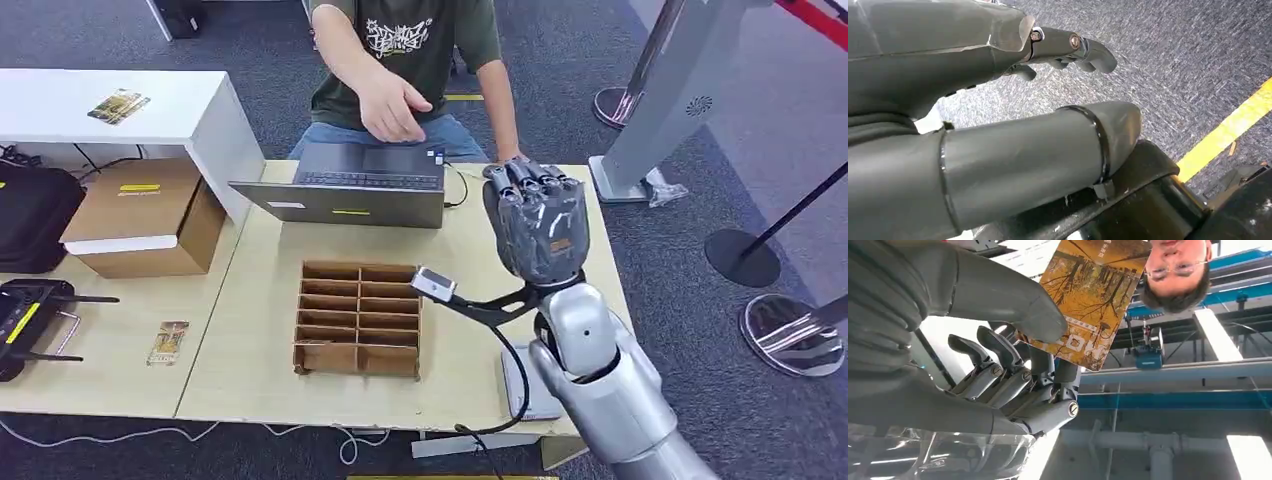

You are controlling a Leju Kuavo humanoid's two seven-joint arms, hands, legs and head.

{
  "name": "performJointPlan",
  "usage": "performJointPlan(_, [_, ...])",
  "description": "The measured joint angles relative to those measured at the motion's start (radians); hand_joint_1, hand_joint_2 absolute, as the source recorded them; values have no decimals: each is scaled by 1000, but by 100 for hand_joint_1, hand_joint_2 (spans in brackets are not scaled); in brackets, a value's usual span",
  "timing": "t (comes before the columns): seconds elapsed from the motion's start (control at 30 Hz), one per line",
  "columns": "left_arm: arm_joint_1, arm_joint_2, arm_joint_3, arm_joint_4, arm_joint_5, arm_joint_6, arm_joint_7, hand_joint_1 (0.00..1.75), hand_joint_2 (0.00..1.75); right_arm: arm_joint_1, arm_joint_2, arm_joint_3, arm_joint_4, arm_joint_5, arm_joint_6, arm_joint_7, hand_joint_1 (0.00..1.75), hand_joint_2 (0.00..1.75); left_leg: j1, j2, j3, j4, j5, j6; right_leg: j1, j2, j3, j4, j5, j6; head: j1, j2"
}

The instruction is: Pass the card to the sensor for recognition and then transmit it.

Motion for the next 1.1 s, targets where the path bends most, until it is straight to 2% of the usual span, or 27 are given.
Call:
performJointPlan(0.3, [-1,0,-1,0,0,-2,4,0,0,-46,59,-2,43,0,14,-39,175,175,0,0,0,0,0,0,0,0,0,0,0,0,0,0])
performJointPlan(0.6, [-2,0,-2,0,0,-2,5,0,0,-88,94,-2,84,-3,30,-61,175,175,0,0,0,0,0,0,0,0,0,0,0,0,0,0])
performJointPlan(1.1, [-6,-3,-2,0,3,-2,15,0,0,-196,188,-5,233,-6,68,-63,175,175,0,0,0,0,1,-1,0,0,0,0,0,0,0,0])
